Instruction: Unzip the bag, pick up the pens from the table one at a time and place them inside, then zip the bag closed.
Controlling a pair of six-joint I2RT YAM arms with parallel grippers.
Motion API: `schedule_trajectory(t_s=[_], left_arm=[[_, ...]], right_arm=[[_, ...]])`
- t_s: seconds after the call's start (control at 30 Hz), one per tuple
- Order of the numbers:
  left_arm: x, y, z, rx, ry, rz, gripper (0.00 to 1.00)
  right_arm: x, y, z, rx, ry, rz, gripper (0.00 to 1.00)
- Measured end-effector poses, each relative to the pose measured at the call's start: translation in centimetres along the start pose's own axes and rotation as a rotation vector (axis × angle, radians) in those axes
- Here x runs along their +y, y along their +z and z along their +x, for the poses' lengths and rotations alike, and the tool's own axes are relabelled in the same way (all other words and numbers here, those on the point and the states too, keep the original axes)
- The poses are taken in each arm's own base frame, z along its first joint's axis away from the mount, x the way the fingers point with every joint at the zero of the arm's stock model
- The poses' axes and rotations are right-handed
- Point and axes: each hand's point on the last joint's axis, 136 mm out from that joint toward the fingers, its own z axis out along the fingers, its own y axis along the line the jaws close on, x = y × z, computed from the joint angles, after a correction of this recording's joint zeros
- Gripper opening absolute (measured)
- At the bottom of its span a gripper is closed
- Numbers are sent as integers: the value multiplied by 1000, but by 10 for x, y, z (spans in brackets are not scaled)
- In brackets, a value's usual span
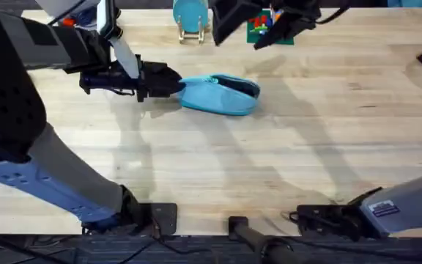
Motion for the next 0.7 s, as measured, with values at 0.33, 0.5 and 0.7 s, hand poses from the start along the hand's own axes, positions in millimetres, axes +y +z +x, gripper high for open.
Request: schedule_trajectory(t_s=[0.33, 0.5, 0.7], left_arm=[[0, 0, 0, 0, 0, 0, 39], [0, 0, 0, 0, 0, 0, 39], [0, 0, 0, 0, 0, 0, 39]], right_arm=[[3, 34, 13, 69, 103, -147, 995], [1, 50, 16, 79, 131, -195, 995], [-4, 64, 24, 102, 165, -208, 996]])
